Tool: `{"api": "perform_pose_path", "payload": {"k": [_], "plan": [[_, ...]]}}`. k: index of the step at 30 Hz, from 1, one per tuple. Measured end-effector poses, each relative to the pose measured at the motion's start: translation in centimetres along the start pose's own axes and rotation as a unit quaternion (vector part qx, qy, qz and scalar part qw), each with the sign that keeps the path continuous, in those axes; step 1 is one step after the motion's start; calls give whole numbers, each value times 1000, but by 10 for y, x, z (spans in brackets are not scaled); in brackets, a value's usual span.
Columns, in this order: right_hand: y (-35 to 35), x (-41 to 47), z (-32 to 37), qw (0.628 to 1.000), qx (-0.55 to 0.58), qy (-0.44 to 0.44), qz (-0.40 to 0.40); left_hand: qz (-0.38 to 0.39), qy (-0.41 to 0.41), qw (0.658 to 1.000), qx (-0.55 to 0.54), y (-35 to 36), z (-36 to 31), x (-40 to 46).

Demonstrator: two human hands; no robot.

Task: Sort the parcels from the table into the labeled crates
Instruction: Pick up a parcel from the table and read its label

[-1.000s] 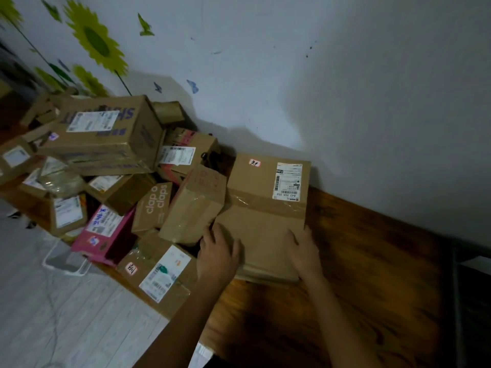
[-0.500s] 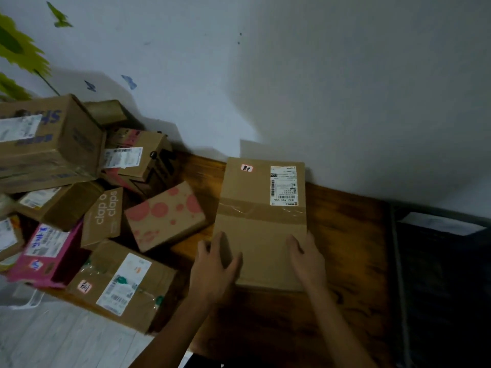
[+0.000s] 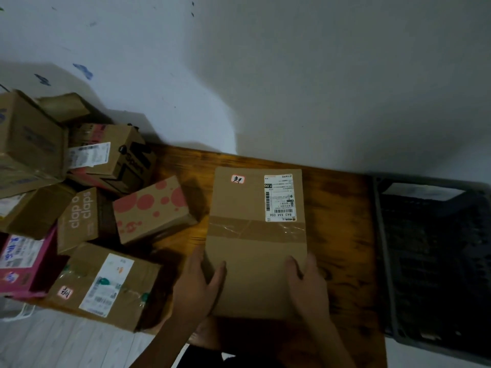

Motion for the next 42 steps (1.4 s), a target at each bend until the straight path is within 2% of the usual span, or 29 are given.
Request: {"api": "perform_pose_path", "payload": {"k": [4,13,21,27,32,34,36,39,42], "plan": [[10,5,-2,999,-26,20,24,15,-39,999,30,11,5,9],[0,51,27,999,15,28,17,36,-34,999,-6,19,-14,50],[0,62,35,1000,21,-1,-1,22,-70,996,41,20,-16,75],[-5,61,33,998,64,18,15,36,-55,997,30,17,-38,72],[2,32,17,992,90,91,7,121,44,985,114,2,-96,117],[13,14,8,988,103,111,25,182,92,965,167,8,-122,145],[27,-4,4,983,126,119,55,211,141,942,221,18,-145,166],[38,-18,0,979,124,136,87,222,171,921,272,40,-160,177],[5,-11,-5,983,24,123,132,185,207,915,291,52,-167,162]]}}
Point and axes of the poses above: each hand's wrist, its own x-axis towards the middle knuckle, its own y-axis out of the palm, z = x × y, the point moved 9 cm from there along x, towards the middle knuckle, and after that the axes turned 4 degrees about -x, right-handed, at the moved point
